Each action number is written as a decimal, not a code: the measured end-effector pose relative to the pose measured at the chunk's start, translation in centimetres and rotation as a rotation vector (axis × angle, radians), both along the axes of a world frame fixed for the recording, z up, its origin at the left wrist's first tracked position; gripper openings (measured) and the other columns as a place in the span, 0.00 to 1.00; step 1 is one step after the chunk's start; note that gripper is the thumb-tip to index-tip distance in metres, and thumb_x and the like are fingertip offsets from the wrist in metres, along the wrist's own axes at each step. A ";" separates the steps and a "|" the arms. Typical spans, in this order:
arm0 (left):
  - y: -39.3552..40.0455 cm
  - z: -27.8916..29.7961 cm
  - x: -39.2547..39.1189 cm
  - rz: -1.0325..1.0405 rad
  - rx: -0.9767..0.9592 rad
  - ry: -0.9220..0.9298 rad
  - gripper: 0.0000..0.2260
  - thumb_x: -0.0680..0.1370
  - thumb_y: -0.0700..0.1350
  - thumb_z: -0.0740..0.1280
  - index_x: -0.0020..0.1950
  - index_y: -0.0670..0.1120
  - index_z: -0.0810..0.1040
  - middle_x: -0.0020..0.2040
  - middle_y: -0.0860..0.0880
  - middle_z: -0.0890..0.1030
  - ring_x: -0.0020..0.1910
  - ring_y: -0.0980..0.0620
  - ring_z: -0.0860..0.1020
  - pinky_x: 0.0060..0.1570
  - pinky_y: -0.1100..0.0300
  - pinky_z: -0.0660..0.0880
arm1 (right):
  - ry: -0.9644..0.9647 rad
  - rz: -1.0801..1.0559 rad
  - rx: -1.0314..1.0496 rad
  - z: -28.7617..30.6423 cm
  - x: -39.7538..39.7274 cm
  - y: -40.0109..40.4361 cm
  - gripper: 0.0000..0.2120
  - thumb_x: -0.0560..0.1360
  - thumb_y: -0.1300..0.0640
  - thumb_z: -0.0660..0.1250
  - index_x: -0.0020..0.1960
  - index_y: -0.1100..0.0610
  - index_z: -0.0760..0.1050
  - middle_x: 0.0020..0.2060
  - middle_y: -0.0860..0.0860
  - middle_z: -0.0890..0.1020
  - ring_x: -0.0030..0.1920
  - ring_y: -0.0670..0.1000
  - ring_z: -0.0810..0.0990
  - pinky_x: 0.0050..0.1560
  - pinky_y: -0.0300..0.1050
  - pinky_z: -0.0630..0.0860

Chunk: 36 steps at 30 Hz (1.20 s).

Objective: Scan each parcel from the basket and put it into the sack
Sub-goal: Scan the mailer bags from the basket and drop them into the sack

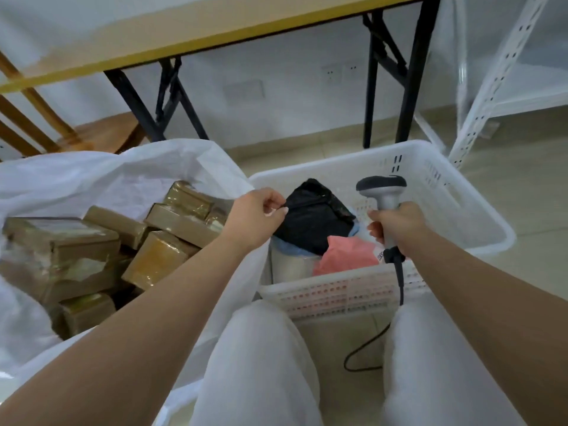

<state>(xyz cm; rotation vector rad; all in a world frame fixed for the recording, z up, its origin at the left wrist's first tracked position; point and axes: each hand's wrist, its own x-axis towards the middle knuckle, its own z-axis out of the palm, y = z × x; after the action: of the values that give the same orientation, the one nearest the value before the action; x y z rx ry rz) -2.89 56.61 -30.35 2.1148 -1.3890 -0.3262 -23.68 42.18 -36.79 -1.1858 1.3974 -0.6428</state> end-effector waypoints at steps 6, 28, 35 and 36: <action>-6.3 -5.3 -4.1 -0.173 0.101 0.051 0.10 0.77 0.43 0.70 0.58 0.44 0.80 0.53 0.49 0.82 0.53 0.52 0.79 0.56 0.62 0.74 | -0.044 -0.064 0.094 -4.1 -1.2 -2.5 0.09 0.75 0.62 0.71 0.43 0.66 0.73 0.32 0.63 0.79 0.27 0.55 0.76 0.34 0.48 0.75; -18.4 -16.1 -4.9 0.117 0.199 0.320 0.04 0.79 0.42 0.63 0.46 0.43 0.72 0.38 0.49 0.73 0.39 0.49 0.71 0.39 0.57 0.65 | -0.015 -0.203 0.272 -9.1 -4.8 -10.4 0.09 0.74 0.64 0.70 0.50 0.68 0.76 0.32 0.60 0.80 0.24 0.52 0.76 0.29 0.42 0.74; -18.0 -12.8 -3.5 0.390 -0.125 0.509 0.07 0.77 0.35 0.58 0.52 0.43 0.71 0.39 0.50 0.73 0.37 0.51 0.72 0.37 0.57 0.71 | -0.194 -0.498 0.093 -7.0 -4.7 -10.7 0.07 0.73 0.64 0.71 0.38 0.60 0.74 0.38 0.59 0.82 0.30 0.50 0.77 0.37 0.47 0.77; -18.1 -12.8 -3.1 0.420 -0.147 0.523 0.08 0.77 0.34 0.57 0.53 0.43 0.71 0.38 0.50 0.73 0.35 0.51 0.72 0.34 0.58 0.70 | -0.239 -0.522 0.069 -6.7 -4.7 -10.8 0.08 0.74 0.65 0.70 0.37 0.61 0.74 0.37 0.59 0.81 0.27 0.49 0.76 0.33 0.44 0.75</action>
<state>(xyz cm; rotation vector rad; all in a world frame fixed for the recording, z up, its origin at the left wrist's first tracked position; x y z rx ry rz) -5.98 38.47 -43.13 1.9476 -0.6350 -0.5364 -28.41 31.36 -43.51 -0.6583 1.5143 -1.0525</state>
